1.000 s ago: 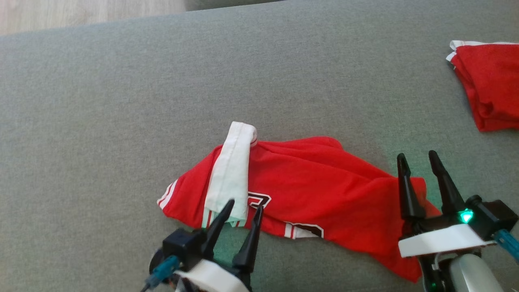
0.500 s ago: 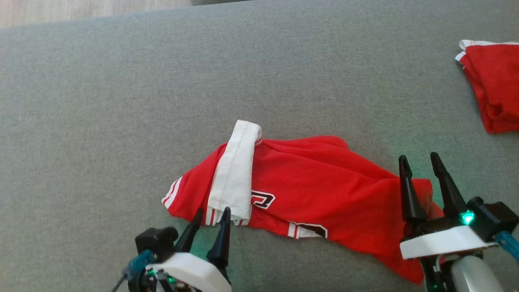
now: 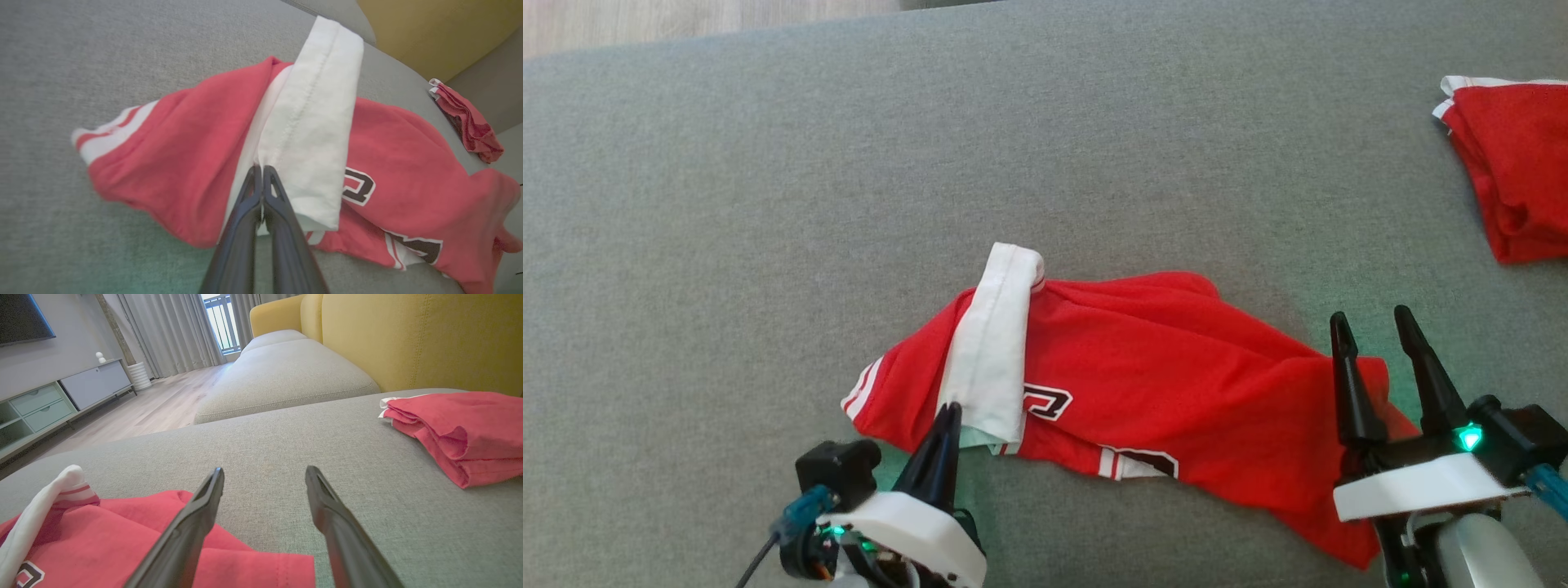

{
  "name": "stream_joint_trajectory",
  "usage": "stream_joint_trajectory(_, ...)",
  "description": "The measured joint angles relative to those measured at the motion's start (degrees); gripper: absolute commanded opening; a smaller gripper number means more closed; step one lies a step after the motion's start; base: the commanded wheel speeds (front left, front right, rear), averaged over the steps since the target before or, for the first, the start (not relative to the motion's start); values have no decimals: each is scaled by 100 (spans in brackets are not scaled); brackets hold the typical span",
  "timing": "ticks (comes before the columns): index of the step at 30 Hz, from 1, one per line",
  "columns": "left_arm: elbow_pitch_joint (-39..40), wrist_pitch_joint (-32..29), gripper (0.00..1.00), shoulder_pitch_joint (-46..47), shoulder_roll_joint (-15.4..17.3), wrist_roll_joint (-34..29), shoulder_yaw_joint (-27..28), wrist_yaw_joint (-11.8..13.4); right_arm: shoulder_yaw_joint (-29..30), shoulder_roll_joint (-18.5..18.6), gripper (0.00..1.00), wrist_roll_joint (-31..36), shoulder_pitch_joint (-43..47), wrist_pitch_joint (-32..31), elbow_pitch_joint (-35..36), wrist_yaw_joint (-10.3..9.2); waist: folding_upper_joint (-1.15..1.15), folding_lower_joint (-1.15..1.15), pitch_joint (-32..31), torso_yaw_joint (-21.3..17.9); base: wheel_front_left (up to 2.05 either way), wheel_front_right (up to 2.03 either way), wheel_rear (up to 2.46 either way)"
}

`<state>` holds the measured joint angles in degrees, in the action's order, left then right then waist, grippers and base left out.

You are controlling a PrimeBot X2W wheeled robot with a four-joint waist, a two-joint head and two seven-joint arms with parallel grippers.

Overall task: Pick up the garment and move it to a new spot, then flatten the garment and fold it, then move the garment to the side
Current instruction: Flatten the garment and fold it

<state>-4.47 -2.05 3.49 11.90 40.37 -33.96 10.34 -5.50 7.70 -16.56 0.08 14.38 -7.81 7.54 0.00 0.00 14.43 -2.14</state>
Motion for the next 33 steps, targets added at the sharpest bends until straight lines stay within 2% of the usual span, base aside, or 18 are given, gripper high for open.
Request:
stream_joint_trajectory(6, 19, -65, 0, 0, 34, 1, -87, -96, 3, -4, 100, 0, 1, 0, -2, 0, 0, 0, -30, 8, 0, 0, 0)
stream_joint_trajectory(9, 182, 168, 0, 31, 141, -156, -88, -126, 4, -8, 100, 0, 1, 0, -3, 0, 0, 0, -59, 7, 0, 0, 0)
stream_joint_trajectory(12, 349, 470, 0, 291, 504, -666, 63, -13, 67, -7, 100, 0, 4, 0, -3, 0, 0, 0, -93, 21, 0, 0, 0)
stream_joint_trajectory(16, 627, 670, 0, 815, 1189, -1269, 517, 264, 287, 30, 100, 0, 86, 0, 4, 0, 0, 0, -136, 43, 0, 0, 0)
stream_joint_trajectory(17, 627, 670, 0, 815, 1189, -1269, 517, 264, 287, 30, 100, 0, 86, 0, 4, 0, 0, 0, -136, 43, 0, 0, 0)
stream_joint_trajectory(21, 761, 657, 0, 1039, 1996, -1809, 1000, 581, 404, 189, 100, -1, 291, 0, 0, 0, 0, 0, -134, 6, 0, 0, 0)
stream_joint_trajectory(23, 849, 610, 0, 1041, 2285, -1878, 1247, 706, 450, 274, 100, -11, 355, 0, -3, 0, 0, 0, -126, -20, 0, 0, 0)
stream_joint_trajectory(28, 944, 557, 0, 1033, 2619, -1898, 1589, 800, 326, 431, 100, -190, 412, 0, -9, 0, 0, 0, -106, -74, 0, 0, 0)
stream_joint_trajectory(33, 1010, 508, 0, 1014, 2640, -1766, 1615, 831, -355, 693, 100, -609, 407, 0, -38, 0, 0, 0, -86, -65, 0, 0, 0)
